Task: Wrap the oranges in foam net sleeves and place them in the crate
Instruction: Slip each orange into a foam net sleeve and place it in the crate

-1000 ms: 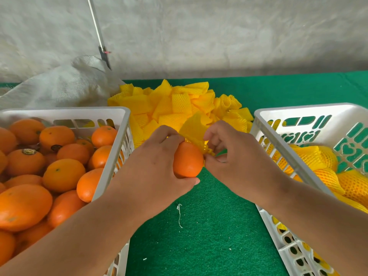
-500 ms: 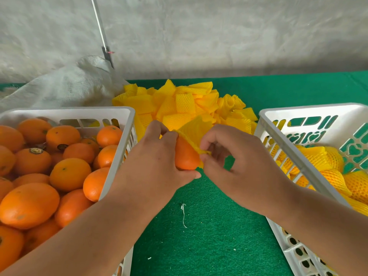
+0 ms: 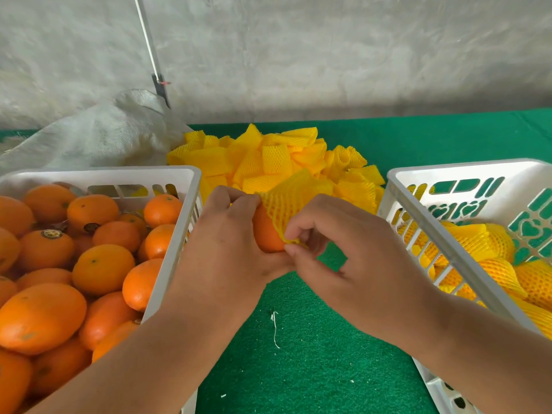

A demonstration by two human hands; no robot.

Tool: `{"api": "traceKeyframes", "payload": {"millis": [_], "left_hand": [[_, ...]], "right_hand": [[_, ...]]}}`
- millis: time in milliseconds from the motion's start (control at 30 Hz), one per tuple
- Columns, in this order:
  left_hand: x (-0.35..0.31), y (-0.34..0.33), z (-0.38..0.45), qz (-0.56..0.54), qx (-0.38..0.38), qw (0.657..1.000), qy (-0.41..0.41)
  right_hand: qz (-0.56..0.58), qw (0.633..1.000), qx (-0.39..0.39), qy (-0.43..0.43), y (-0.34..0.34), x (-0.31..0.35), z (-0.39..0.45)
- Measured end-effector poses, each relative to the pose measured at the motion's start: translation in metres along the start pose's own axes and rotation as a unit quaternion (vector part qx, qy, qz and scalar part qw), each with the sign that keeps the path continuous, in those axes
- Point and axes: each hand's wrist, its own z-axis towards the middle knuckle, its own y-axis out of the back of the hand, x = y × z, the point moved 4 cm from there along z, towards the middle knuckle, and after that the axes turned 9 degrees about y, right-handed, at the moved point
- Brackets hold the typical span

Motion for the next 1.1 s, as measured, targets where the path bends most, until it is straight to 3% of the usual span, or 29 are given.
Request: {"api": "traceKeyframes", "payload": {"millis": [233,433,667,833,1100], "left_hand": [[0.007,-0.008,0.001,-0.191,0.065,0.977,0.073],[0.013,-0.015,0.003,-0.236,0.126,0.957,0.109],[0.014,-0.011,0.002,-0.289,0.103,0.948,0.086],[0.005,-0.002,0.002,-0.242,0.052,0.969,0.021],[-0.005,0.006,-0.002,-0.032,-0.014,0.996,-0.086]], "right_hand": [[0.056,0.997,-0.037,-0.047,0.002,-0.003,0.000],[0.122,0.973,-0.060,-0.184,0.003,-0.026,-0.004],[0.123,0.952,-0.040,-0.278,0.002,-0.042,-0.007],[0.145,0.939,-0.027,-0.309,0.003,-0.045,-0.006],[0.247,0.903,-0.084,-0.341,0.000,-0.049,-0.008]]}}
